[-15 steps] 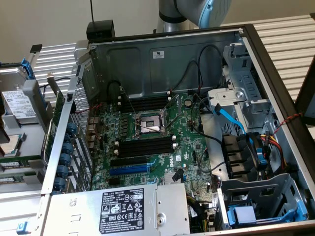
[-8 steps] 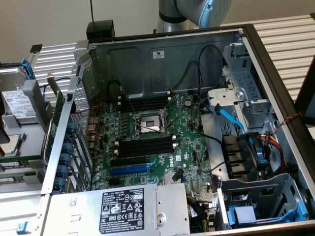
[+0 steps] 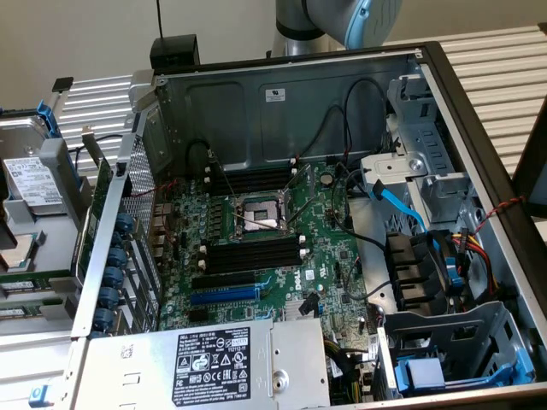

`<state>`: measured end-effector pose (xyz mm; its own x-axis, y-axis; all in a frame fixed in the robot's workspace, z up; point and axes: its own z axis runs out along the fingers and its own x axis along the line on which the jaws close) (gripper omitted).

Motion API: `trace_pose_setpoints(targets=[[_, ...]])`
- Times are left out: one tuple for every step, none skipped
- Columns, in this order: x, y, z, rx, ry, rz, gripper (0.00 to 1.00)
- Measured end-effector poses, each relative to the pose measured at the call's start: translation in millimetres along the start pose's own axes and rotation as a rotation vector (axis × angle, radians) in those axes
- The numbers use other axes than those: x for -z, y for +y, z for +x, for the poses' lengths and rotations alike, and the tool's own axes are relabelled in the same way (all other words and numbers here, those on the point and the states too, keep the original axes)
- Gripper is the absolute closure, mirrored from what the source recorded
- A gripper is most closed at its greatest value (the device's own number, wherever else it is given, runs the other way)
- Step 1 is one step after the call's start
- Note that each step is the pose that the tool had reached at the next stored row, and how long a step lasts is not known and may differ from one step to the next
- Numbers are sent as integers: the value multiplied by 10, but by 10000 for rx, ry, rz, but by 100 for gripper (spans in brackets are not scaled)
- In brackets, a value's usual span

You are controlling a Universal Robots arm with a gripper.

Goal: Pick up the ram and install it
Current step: 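Pick up the ram and move it above insertion slot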

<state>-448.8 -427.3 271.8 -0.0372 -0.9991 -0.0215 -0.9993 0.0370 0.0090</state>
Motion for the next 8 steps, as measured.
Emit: trace_pose_setpoints(targets=[[-4, 1, 0, 0, 8, 1, 64], [-9, 1, 1, 1, 17, 1, 64], [-17, 1, 1, 1, 24, 3, 64], [-25, 2, 0, 0, 28, 4, 64], [-31, 3, 0, 0, 32, 2, 64], [-33, 5, 1, -1, 39, 2, 64], [-38, 5, 0, -1, 55, 3, 64], [-47, 6, 0, -2, 94, 4, 64]])
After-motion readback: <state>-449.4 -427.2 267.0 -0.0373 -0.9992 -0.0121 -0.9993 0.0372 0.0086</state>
